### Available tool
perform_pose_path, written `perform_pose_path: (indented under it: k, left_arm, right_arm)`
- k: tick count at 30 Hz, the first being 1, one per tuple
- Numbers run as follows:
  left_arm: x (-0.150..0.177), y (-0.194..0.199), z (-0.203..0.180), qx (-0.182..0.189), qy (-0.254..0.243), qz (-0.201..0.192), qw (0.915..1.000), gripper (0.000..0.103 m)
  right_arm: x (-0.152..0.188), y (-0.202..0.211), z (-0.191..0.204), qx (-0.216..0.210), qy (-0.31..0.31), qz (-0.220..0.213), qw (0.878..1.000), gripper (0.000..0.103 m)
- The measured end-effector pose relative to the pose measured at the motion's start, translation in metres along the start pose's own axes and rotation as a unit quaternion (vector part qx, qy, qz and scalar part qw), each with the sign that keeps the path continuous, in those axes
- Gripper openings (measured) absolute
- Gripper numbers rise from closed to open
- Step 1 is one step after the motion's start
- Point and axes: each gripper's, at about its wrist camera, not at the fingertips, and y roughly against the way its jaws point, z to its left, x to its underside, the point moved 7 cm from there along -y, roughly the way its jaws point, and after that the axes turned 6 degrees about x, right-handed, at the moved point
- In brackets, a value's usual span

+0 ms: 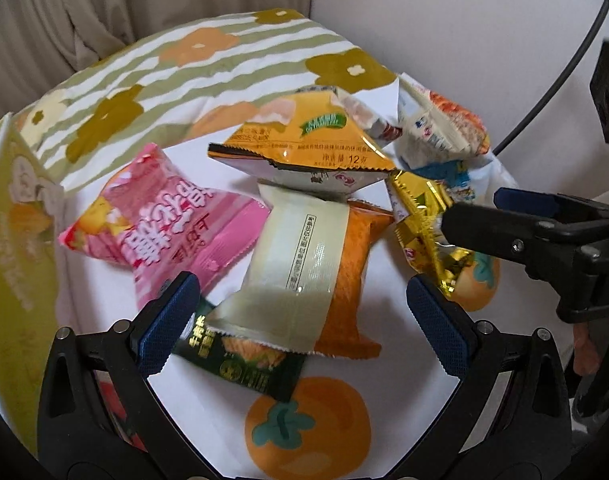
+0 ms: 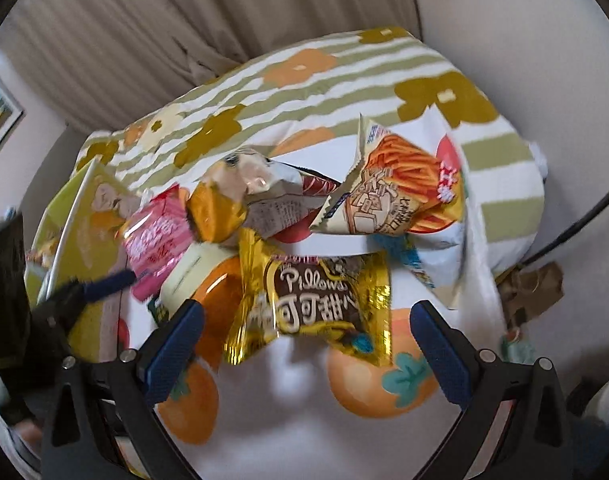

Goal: Organize snacks
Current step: 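Grasp the cream-orange bag with the left tool while the right tool grasps the gold Pillows bag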

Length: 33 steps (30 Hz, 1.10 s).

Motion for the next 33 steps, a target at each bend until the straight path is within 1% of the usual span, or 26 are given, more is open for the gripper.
perform_pose_path:
  k: [6,9,11,14,24,26,27,29,33]
  left_arm:
    - [-0.003,-0.02,0.001,-0.007,-0.018,0.009,0.9998,0.093]
    - [-0.002,-0.028,0.001,0.0,-0.017,0.017,0.9997,0.087]
    - [-0.001,-0.032,0.001,-0.006,-0.018,0.02,0.9996,0.079]
    - [-0.001,-0.032,0.003,-0.005,-0.021,0.018,0.9996,0.074]
    - [-0.001,-0.03,0.002,-0.005,-0.027,0.019,0.9994,0.069]
    - [-0.001,-0.03,0.001,-0.006,-0.027,0.019,0.9994,0.069]
    - [-0.002,-0.03,0.001,-0.005,-0.027,0.019,0.9995,0.068]
    - [-0.002,-0.03,0.0,-0.005,-0.028,0.02,0.9994,0.068]
    - [-0.001,-0.027,-0.004,-0.005,-0.035,0.02,0.9992,0.067]
  right_arm:
    - [-0.005,-0.02,0.003,0.013,0.002,0.006,1.0,0.102]
    - [-0.004,-0.029,0.003,0.019,0.006,0.012,1.0,0.102]
    - [-0.003,-0.033,0.0,0.022,0.008,0.015,1.0,0.102]
    - [-0.004,-0.037,-0.003,0.023,0.007,0.016,1.0,0.102]
    - [-0.008,-0.049,-0.004,0.026,0.006,0.021,0.999,0.101]
    - [-0.007,-0.052,-0.004,0.022,0.009,0.027,0.999,0.093]
    - [-0.006,-0.053,-0.003,0.017,0.01,0.031,0.999,0.086]
    - [-0.005,-0.052,-0.001,0.022,0.017,0.028,0.999,0.084]
    - [-0.004,-0.046,0.0,0.023,0.026,0.023,0.999,0.076]
